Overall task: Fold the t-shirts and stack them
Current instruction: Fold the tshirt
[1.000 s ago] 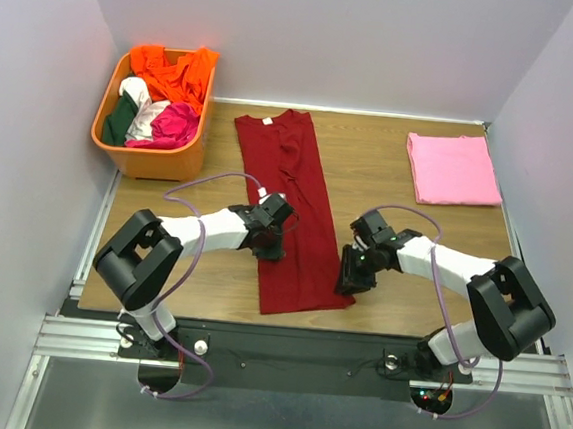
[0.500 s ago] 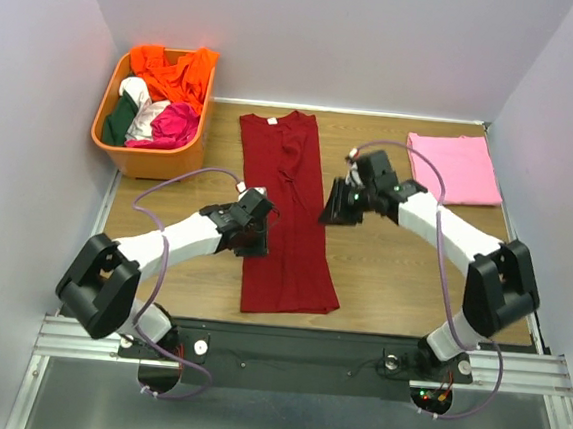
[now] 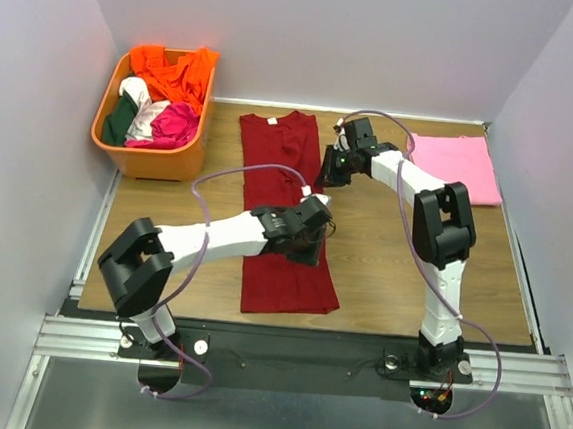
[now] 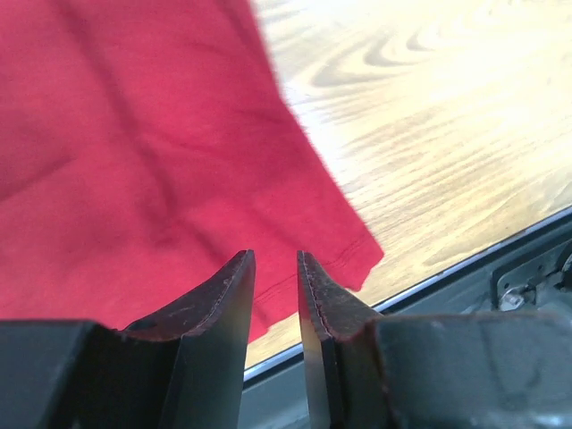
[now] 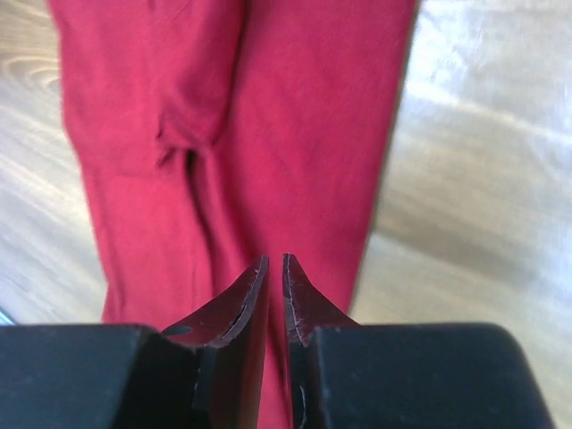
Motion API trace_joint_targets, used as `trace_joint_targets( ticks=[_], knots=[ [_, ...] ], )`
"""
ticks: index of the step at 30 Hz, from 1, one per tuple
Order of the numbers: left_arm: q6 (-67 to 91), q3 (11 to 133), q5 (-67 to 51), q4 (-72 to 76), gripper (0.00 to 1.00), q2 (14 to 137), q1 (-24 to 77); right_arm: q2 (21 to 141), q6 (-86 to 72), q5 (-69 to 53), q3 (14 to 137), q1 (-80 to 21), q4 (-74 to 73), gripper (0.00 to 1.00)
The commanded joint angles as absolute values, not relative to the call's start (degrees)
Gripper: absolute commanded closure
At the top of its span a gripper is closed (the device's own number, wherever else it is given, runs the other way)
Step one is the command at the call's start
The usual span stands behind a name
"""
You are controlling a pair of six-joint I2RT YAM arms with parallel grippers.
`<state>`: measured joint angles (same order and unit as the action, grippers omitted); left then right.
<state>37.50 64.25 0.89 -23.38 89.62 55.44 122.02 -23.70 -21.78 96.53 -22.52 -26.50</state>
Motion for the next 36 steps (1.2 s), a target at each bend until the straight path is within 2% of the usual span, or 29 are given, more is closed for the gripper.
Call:
trace_joint_targets(
  ticks=[1, 4, 17, 26, 30, 36],
  knots=[
    [35.2, 67.2, 0.3, -25.3, 0.63, 92.9, 57.6, 124.4, -21.1, -24.2, 101.9, -21.7, -25.6, 0.83],
    [35.0, 67.2, 0.8, -25.5, 0.59, 93.7, 59.1, 125.8, -20.1, -25.3, 102.4, -21.4, -25.5, 0.83],
    [43.0, 67.8, -1.6, -25.3, 0.57, 101.4, 62.0, 128.3, -19.4, -24.6, 100.3, -21.3, -25.1, 0.83],
    [45.5, 69.8, -0.5, -24.3, 0.55, 102.4, 62.2, 128.8, -19.2, -24.5, 99.2, -20.7, -24.5, 0.83],
    [46.3, 70.0, -0.4, -24.5, 0.51, 100.7, 62.3, 128.8, -18.9, -24.3, 98.9, -20.7, -24.4, 0.83],
    [46.3, 70.2, 0.3, -25.4, 0.51, 103.4, 62.3, 128.8, -18.9, -24.1, 98.4, -20.4, -24.2, 0.83]
  ],
)
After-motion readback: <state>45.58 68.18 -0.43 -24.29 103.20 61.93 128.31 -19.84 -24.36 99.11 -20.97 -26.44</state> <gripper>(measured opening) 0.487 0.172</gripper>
